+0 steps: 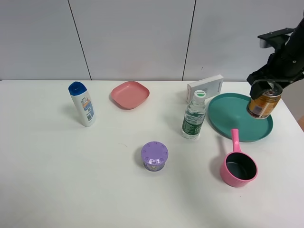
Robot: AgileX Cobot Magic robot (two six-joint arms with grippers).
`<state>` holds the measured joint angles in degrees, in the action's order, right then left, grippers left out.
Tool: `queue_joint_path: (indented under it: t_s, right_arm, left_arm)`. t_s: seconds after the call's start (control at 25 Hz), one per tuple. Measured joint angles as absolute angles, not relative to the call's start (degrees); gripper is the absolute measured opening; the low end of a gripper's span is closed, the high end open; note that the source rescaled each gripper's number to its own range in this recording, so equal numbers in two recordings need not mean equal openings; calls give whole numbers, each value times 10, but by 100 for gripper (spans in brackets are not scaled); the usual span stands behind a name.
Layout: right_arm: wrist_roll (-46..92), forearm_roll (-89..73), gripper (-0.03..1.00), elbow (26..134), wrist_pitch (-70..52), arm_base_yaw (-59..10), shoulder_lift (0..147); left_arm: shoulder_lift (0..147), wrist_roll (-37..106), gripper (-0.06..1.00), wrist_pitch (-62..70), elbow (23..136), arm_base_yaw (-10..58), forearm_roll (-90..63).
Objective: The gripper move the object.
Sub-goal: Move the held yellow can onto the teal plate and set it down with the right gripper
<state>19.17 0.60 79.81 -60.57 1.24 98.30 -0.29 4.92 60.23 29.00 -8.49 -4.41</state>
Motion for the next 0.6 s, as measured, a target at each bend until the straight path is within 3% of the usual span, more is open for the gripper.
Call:
queue_joint_path:
  t_s: [0.32, 0.6]
  right_arm:
    - [197, 7, 0, 733, -464, 31, 998]
    - [163, 0, 0, 732, -420, 31, 1071]
  left_arm:
    - [-3, 49, 100, 602, 290, -85, -44]
    - [-3, 49, 100, 602, 290, -85, -44]
